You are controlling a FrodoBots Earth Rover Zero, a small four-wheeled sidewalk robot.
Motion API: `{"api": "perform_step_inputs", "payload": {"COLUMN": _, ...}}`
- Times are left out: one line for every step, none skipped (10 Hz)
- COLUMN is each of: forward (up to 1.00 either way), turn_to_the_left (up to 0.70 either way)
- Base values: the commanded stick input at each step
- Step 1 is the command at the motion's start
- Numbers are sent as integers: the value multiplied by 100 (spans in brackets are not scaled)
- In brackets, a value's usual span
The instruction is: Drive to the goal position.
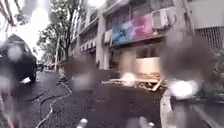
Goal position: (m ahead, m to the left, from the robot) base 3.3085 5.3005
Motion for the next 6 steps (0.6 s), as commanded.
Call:
{"api": "perform_step_inputs", "payload": {"forward": 70, "turn_to_the_left": 0}}
{"api": "perform_step_inputs", "payload": {"forward": 70, "turn_to_the_left": 3}}
{"api": "perform_step_inputs", "payload": {"forward": 70, "turn_to_the_left": 13}}
{"api": "perform_step_inputs", "payload": {"forward": 70, "turn_to_the_left": 14}}
{"api": "perform_step_inputs", "payload": {"forward": 70, "turn_to_the_left": 14}}
{"api": "perform_step_inputs", "payload": {"forward": 70, "turn_to_the_left": 14}}
